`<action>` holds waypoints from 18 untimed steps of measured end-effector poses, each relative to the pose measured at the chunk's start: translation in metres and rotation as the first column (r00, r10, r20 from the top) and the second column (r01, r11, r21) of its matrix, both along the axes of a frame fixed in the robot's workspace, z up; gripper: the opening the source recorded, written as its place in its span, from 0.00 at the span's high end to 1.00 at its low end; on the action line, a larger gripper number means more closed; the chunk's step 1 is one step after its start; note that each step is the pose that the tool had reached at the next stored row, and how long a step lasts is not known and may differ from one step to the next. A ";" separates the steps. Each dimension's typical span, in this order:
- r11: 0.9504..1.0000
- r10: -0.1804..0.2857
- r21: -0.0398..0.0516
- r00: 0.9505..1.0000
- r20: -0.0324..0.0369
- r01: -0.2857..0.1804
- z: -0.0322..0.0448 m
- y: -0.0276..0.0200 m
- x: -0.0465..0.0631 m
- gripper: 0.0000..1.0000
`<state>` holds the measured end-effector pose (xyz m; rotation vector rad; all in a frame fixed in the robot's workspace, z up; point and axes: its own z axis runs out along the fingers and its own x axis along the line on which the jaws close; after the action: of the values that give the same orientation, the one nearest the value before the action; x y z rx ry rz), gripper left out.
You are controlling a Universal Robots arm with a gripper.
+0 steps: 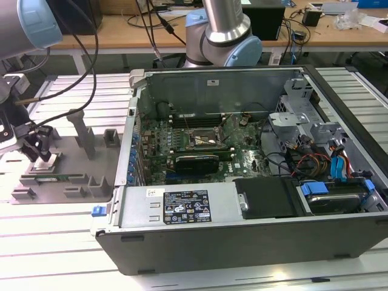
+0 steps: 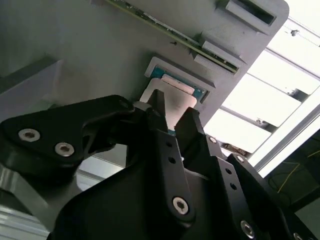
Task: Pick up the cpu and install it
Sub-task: 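Pick up the cpu and move it towards the insertion slot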
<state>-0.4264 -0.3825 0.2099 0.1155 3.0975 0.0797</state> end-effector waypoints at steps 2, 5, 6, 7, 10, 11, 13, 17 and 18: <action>1.000 0.000 0.000 1.000 0.000 0.000 0.0000 0.0000 0.000 0.58; 1.000 0.003 0.000 1.000 0.000 -0.003 -0.0023 0.0000 0.000 0.34; 1.000 0.012 0.000 1.000 0.000 -0.012 -0.0046 0.0002 0.000 0.34; 1.000 0.016 0.000 1.000 0.000 -0.016 -0.0063 0.0007 0.000 0.34; 1.000 0.021 0.000 1.000 0.000 -0.021 -0.0113 0.0023 0.000 0.34; 1.000 0.022 0.000 1.000 0.000 -0.022 -0.0139 0.0050 0.000 0.34; 1.000 0.023 0.000 1.000 0.000 -0.023 -0.0166 0.0079 0.000 0.34; 1.000 0.025 0.000 1.000 0.000 -0.025 -0.0221 0.0088 0.000 0.34; 1.000 0.025 0.000 1.000 0.000 -0.025 -0.0221 0.0088 0.000 0.34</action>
<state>-0.4266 -0.3737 0.1877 0.0770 3.0993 0.0801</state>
